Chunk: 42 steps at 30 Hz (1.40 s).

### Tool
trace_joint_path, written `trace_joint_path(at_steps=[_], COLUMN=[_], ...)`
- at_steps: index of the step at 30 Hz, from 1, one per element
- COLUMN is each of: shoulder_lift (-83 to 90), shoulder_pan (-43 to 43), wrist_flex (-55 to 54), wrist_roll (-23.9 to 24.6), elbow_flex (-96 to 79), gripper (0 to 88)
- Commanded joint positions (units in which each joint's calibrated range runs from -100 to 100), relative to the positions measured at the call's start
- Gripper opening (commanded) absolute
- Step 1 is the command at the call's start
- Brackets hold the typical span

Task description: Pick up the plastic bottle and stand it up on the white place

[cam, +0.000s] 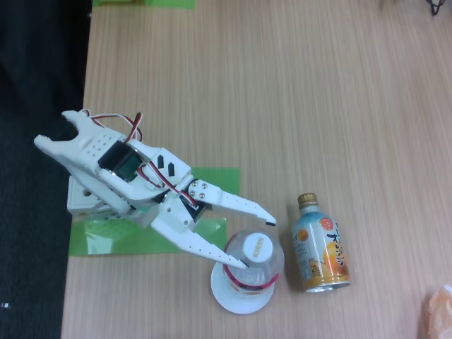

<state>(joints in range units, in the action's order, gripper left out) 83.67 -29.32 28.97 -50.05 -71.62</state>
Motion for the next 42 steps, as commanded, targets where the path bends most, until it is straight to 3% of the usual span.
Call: trace_joint_path(at_steps=[1,7,13,31,39,42], shoulder_lift=[0.4,0.4,0.4,0.5,0.5,0.7], shoulder_pan=[0.1,-0.4,-0.5,-3.4,-3.0,-2.9], wrist_flex=[-0.7,-0.7,-0.7,-1.2,-13.9,-17.5], wrist_roll=[0.3,1.6,1.9,1.9,2.0,4.3], elbow_flex=[0.1,0.1,0.1,0.9,2.4,4.4], gripper=[27.4,27.7,37.4,37.4,37.4,37.4])
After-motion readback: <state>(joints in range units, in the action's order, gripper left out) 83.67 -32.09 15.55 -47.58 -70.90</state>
